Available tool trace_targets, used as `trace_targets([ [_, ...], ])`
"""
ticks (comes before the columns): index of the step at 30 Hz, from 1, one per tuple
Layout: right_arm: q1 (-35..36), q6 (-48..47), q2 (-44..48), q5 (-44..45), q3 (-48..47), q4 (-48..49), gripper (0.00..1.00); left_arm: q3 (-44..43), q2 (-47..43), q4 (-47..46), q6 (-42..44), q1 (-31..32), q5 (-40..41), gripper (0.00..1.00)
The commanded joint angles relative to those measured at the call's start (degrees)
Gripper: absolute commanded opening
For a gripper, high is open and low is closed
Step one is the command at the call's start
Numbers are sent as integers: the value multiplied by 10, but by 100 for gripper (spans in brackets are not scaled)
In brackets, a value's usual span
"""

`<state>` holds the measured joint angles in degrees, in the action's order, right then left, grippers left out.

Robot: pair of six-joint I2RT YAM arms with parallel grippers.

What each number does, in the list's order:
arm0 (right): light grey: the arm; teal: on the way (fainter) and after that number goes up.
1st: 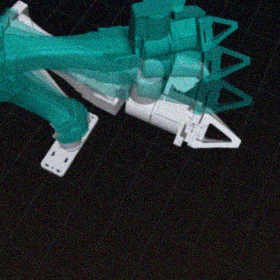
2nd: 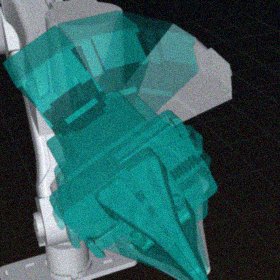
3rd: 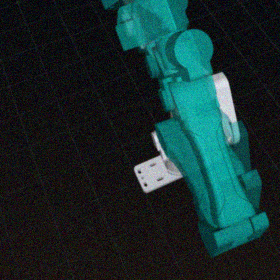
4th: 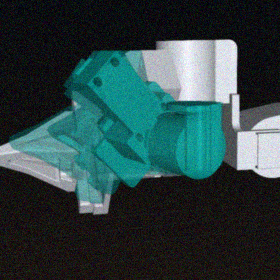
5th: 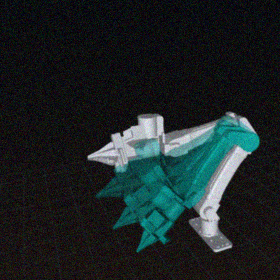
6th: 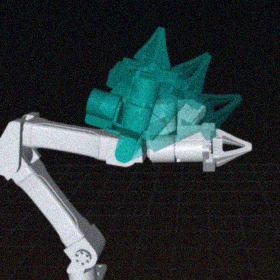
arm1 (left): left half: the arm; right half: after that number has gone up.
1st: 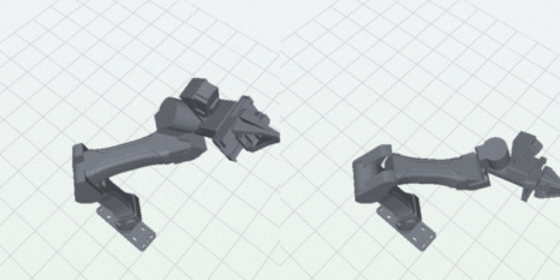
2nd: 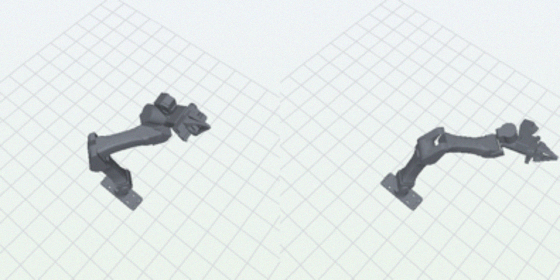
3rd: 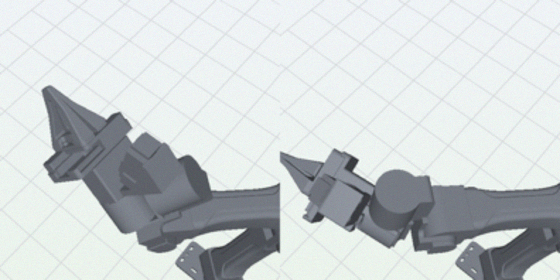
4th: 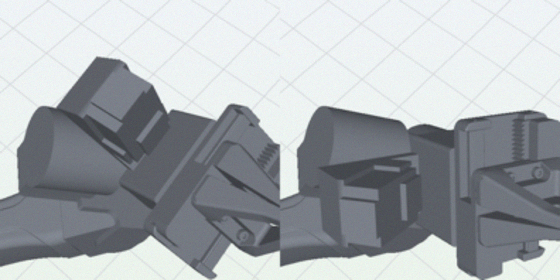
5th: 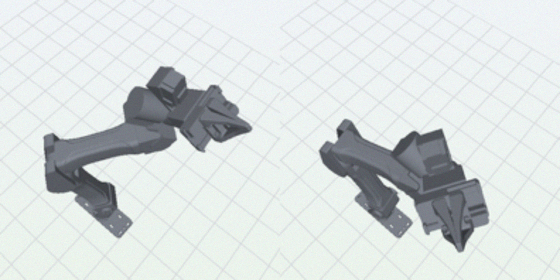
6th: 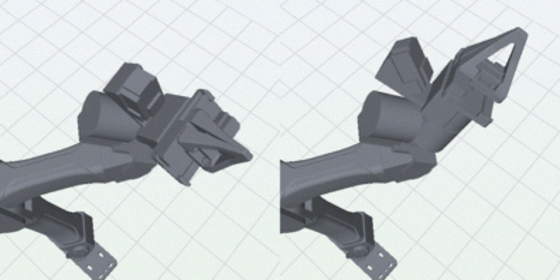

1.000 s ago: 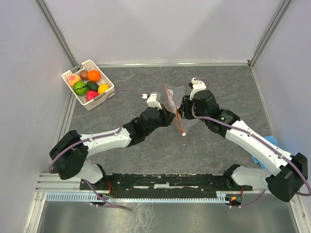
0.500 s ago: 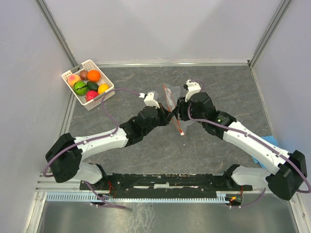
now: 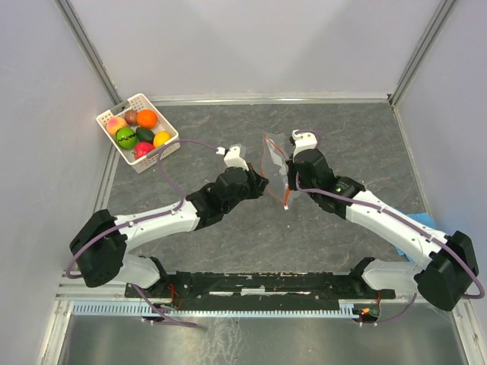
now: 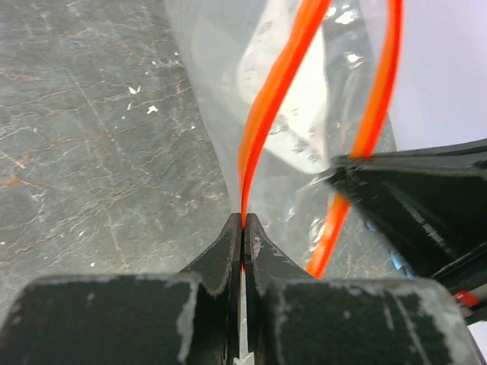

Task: Place the food in the zip-top bag and seal the zipper
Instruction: Open the zipper of the food storage bag.

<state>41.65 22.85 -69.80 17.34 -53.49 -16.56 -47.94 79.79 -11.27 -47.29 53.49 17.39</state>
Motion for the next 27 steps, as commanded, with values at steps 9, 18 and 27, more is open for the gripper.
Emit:
trace_targets([
  [9, 1, -105, 27, 157, -120, -128, 1, -80, -29, 164, 67, 2, 144, 3],
  [18, 1, -113, 8, 146, -185, -203, 4, -122, -49, 234, 116, 2, 208, 3],
  [27, 1, -51, -29, 31, -150, -126, 13, -127, -58, 185, 126, 5, 34, 3],
])
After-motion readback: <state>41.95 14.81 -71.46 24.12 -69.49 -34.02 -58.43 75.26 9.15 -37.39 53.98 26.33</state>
